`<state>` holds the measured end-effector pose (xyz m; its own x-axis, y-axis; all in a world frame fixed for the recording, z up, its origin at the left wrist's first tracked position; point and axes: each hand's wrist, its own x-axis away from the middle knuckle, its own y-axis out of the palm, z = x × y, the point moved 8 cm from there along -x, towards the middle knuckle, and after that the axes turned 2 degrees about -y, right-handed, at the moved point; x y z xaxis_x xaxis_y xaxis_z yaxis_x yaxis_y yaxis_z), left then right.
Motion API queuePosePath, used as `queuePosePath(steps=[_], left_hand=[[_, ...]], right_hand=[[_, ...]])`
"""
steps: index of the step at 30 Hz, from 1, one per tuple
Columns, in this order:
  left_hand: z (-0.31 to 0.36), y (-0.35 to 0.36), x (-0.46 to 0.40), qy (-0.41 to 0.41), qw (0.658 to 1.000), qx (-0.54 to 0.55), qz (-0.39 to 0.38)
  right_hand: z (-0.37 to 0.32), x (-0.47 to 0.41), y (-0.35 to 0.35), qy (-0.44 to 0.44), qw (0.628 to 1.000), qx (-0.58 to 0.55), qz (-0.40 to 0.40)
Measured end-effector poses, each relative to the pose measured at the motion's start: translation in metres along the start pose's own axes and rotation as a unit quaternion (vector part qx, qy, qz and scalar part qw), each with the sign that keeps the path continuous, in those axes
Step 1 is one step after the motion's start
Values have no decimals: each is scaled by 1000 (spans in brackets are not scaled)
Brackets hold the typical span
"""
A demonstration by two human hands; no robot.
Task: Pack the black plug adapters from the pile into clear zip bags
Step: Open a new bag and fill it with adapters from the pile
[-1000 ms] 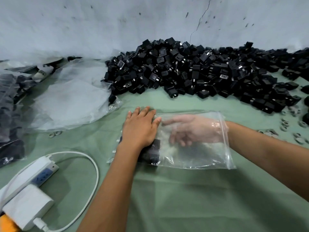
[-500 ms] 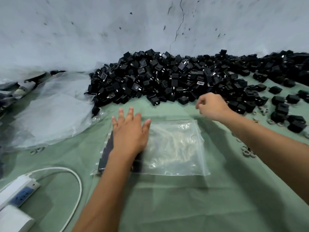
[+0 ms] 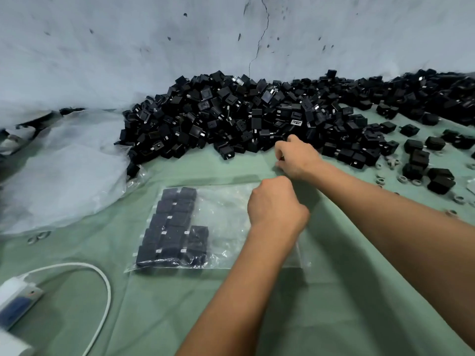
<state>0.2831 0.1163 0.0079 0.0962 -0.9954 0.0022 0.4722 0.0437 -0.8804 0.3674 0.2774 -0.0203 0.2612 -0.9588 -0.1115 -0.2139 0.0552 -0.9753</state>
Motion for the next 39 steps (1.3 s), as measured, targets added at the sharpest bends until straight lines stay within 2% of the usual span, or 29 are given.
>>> queuePosePath(steps=[3, 8, 10, 13, 16, 21, 24, 27, 30, 32, 36, 37, 39], left_hand=[[-15, -2, -2, -21, 998, 66, -12], [-37, -4, 4, -76, 987, 127, -60], [-41, -3, 7, -86, 980, 162, -77], [-44, -8, 8, -99, 973, 191, -85], [-40, -21, 8, -98, 978, 173, -60], [-18, -47, 14, -45, 995, 88, 26], [-5, -58, 20, -19, 997, 46, 59], [-4, -65, 22, -11, 996, 25, 81], [-14, -73, 22, -7, 993, 53, 104], [-22, -73, 21, -6, 992, 67, 103], [-34, -54, 21, -31, 993, 111, 34], [-35, -49, 22, -35, 992, 117, 23], [-34, -48, 23, -37, 992, 119, 29]], right_hand=[[26, 22, -7, 29, 998, -55, 16], [38, 80, -28, 1, 983, -181, 5], [24, 107, -44, -59, 962, -267, -3], [-4, 137, -54, -124, 914, -377, -81], [-30, 150, -42, -160, 911, -349, -154], [-63, 150, -17, -158, 889, -388, -183], [-75, 144, -9, -131, 861, -460, -175], [-83, 138, -1, -119, 825, -490, -255], [-75, 138, -3, -77, 756, -542, -359], [-65, 138, -5, -32, 727, -570, -382], [-48, 134, 8, 136, 623, -710, -299], [-47, 134, 10, 150, 617, -722, -274], [-51, 138, 10, 130, 636, -717, -252]])
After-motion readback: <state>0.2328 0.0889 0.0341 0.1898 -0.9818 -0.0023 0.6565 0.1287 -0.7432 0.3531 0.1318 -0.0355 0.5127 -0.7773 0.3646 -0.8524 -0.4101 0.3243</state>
